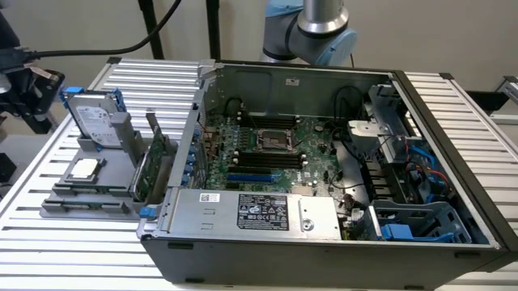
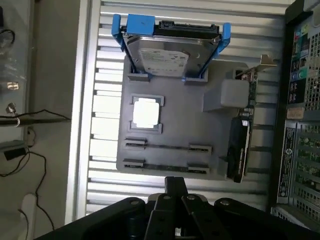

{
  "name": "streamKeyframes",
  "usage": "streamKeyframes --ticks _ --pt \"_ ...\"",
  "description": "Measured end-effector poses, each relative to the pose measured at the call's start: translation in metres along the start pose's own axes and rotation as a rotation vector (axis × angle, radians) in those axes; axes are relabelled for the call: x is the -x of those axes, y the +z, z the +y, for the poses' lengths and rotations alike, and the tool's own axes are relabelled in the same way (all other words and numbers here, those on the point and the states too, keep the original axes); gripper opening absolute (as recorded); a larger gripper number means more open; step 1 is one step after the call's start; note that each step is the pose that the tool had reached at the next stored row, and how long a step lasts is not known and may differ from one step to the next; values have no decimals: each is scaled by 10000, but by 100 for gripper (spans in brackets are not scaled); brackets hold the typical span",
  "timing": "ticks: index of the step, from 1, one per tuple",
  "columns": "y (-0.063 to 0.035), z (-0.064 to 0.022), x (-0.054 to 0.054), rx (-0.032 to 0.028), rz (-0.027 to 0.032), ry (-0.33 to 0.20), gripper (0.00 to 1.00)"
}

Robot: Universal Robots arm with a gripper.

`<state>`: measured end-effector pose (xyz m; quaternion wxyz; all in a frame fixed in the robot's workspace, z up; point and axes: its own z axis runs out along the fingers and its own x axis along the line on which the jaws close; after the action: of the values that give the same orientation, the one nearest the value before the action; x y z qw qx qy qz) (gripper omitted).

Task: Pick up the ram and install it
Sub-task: 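Reach for the ram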

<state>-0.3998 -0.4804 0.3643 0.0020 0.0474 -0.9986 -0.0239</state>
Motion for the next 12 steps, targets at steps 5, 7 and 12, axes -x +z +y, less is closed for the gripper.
streamKeyframes --ticks 5,7,12 --pt "18 -1 1 8 201 -865 0" --pt "25 -1 0 11 284 -1216 0" --pt "42 -2 0 17 490 -2071 0"
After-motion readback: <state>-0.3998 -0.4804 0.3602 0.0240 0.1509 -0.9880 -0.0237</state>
